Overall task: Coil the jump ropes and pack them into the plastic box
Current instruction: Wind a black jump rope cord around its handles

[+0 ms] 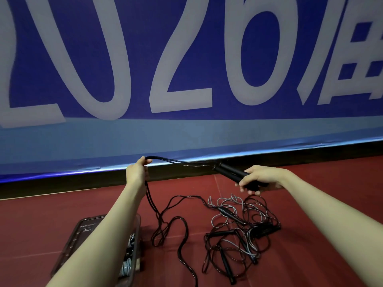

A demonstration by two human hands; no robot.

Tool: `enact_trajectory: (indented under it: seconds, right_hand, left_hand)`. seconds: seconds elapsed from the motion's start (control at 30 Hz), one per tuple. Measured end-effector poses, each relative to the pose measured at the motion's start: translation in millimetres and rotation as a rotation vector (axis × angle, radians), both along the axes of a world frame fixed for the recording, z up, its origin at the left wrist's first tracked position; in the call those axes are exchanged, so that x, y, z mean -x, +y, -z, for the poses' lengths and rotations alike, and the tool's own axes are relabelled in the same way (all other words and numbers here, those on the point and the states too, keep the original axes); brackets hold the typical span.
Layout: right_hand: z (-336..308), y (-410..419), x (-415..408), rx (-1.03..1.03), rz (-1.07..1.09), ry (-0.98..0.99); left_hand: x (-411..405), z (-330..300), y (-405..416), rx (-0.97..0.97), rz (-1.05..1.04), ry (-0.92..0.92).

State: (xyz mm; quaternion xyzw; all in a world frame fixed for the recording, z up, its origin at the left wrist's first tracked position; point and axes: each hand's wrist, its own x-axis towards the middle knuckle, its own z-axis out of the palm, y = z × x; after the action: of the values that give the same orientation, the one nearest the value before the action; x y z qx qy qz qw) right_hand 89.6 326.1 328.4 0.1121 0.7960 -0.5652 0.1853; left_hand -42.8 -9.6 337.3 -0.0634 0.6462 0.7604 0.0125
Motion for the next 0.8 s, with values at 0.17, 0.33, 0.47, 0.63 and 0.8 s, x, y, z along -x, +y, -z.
enact_trajectory:
  seconds: [0.17,0.33,0.47,0.63,0.8]
  right_hand:
    - [0.8,-3.1,-2.9,-0.059,-0.031,-0.035]
    - [1.8,-4.7,-2.1,-0.098,-0.059,-0.046]
    - [-0.9,-3.8,-1.6,-0.02,0.015,-0.012]
    - [-10.1,-4.2,12.4,0.332,0.317,0.224]
    - [-21.0,-27.8,23.9,0.606,0.515,0.332]
  left_hand:
    - [0.4,9.4,-3.5,0.007,-0.004,0.0]
    - [2.1,21.7,-8.6,0.134,-0.003,0.0]
    - [-0.4,29.8,-14.9,0.199,0.06,-0.002]
    - [-13.1,40.1,-12.3,0.389,0.644,-0.035]
    - [-39.4,24.9,35.3,0.565,0.952,-0.031]
